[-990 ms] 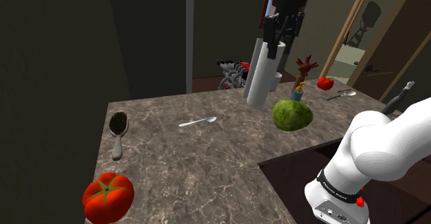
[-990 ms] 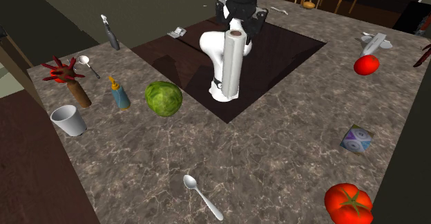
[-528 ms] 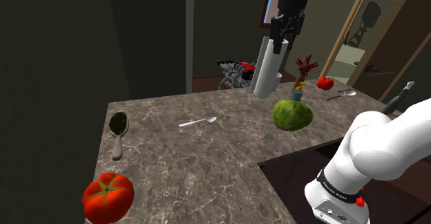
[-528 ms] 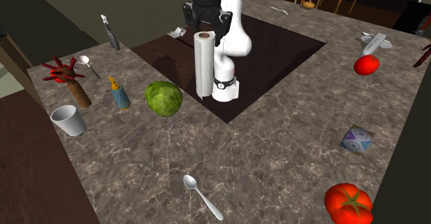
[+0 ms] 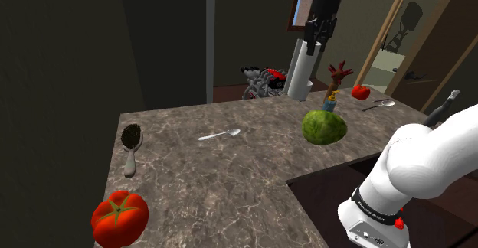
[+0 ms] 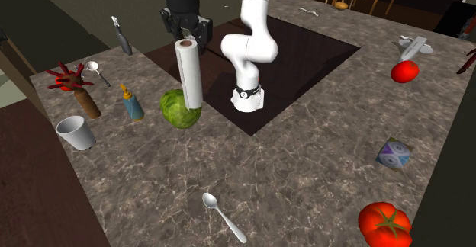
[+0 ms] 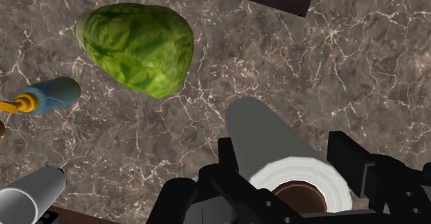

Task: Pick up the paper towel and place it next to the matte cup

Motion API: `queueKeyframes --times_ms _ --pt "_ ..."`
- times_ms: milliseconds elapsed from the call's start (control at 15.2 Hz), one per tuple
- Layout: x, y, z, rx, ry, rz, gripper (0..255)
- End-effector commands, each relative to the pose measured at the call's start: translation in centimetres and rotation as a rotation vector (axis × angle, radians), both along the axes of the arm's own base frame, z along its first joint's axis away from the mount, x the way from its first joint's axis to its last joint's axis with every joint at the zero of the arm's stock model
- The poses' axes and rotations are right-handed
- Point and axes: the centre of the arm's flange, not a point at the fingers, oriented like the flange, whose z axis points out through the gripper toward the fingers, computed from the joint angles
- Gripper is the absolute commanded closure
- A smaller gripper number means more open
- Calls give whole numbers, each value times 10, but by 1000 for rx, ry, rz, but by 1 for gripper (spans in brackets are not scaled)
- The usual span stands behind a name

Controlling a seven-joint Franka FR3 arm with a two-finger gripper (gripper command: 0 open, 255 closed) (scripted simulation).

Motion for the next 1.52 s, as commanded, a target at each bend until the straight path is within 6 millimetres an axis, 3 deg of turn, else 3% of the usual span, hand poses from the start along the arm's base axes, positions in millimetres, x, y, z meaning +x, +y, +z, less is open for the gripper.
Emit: queueKeyframes --times_ms 0,1452 --pt "7 -25 -5 0 0 2 255" --pt "87 -302 -44 0 0 2 255"
